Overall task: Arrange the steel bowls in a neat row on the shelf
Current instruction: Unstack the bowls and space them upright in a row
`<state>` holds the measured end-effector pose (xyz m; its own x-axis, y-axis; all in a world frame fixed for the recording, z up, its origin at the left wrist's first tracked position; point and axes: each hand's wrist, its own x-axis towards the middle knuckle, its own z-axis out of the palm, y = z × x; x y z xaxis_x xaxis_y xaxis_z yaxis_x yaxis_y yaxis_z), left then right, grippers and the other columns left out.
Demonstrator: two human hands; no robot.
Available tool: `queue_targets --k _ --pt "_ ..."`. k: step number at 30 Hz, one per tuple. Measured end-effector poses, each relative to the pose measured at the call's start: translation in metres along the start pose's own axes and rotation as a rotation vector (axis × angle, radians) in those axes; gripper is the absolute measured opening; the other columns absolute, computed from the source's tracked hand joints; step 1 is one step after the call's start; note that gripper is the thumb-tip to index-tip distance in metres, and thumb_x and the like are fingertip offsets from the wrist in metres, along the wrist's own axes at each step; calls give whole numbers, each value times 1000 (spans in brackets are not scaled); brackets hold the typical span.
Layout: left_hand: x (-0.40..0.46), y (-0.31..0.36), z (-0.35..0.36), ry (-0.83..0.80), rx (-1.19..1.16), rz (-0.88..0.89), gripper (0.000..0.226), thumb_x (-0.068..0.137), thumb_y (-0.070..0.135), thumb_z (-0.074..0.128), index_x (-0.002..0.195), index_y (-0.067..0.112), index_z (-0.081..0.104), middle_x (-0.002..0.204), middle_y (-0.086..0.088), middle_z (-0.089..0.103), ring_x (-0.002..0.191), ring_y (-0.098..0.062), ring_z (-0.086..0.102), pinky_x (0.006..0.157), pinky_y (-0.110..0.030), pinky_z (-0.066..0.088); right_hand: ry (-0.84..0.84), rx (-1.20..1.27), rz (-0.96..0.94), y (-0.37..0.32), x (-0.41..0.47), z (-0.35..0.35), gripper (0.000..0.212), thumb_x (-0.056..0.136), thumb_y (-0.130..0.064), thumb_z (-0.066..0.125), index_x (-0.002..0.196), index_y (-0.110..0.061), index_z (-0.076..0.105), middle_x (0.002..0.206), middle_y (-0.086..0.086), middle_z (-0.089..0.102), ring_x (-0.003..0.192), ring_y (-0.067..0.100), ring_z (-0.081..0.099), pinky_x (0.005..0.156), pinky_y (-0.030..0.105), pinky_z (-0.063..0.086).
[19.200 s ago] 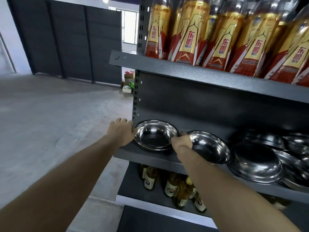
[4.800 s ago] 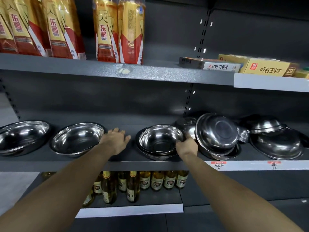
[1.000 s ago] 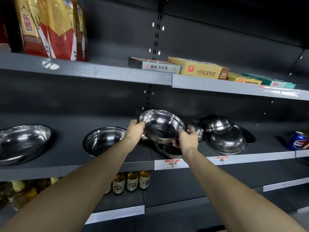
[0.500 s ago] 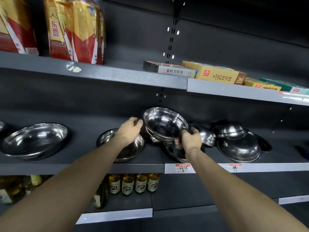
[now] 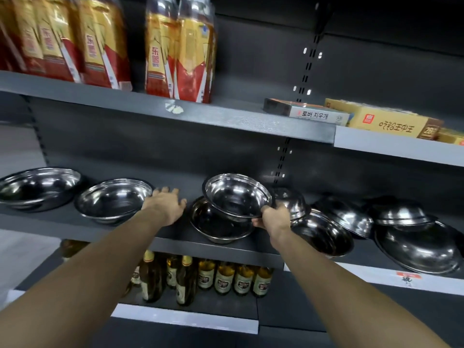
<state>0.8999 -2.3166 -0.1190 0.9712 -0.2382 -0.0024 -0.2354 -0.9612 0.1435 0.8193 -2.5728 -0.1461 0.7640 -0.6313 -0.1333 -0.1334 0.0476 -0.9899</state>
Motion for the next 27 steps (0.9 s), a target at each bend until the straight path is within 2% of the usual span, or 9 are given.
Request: queue_targets --k 7,9,12,16,20,23,25,27 --pt "-9 -32 2 -21 2 -57 57 102 45 31 150 14 34 155 -13 32 142 -34 29 113 -47 31 -90 -78 48 24 -10 26 52 94 -4 42 145 -13 40 103 13 70 48 15 65 70 37 63" --pt "-11 -38 4 -19 -11 -53 56 102 45 32 149 14 34 154 -13 33 142 -35 29 113 -47 32 -91 -105 71 29 -12 28 58 94 -3 42 151 -14 33 108 14 69 45 13 65 67 34 62" --pt "-12 -43 5 -18 -18 -42 56 101 45 33 148 15 35 153 -13 35 140 -35 32 112 -46 33 -63 -132 79 33 -15 29 54 94 -2 43 147 -11 37 113 16 68 46 15 67 57 29 60" --pt "-13 -44 7 -26 -9 -28 55 101 45 34 148 16 35 153 -14 34 138 -35 34 110 -47 34 -49 -130 86 33 -19 31 46 96 -5 48 142 -10 43 107 17 69 52 17 68 51 25 57" --pt "-14 -43 8 -26 -28 -4 55 101 44 36 148 16 35 152 -14 35 138 -35 33 110 -47 34 -39 -154 82 33 -26 36 47 95 -6 52 141 -13 42 93 16 72 52 16 63 46 23 53" --pt "-12 -43 8 -11 -51 35 54 100 43 39 146 14 38 151 -12 38 138 -33 34 110 -46 36 -41 -198 77 35 -29 37 41 93 -8 56 133 -14 49 83 8 68 51 15 58 44 23 49" --pt "-11 -43 9 -8 -58 63 52 100 42 40 143 13 40 148 -12 41 137 -33 36 109 -45 37 -42 -246 67 36 -32 37 45 92 -13 61 135 -18 48 81 4 66 52 13 57 41 20 45" --pt "-10 -42 10 -15 -63 83 50 100 42 40 140 12 42 145 -12 43 135 -32 37 108 -45 38 -55 -260 58 36 -34 37 53 92 -18 65 141 -20 44 83 2 66 55 13 57 45 22 46"
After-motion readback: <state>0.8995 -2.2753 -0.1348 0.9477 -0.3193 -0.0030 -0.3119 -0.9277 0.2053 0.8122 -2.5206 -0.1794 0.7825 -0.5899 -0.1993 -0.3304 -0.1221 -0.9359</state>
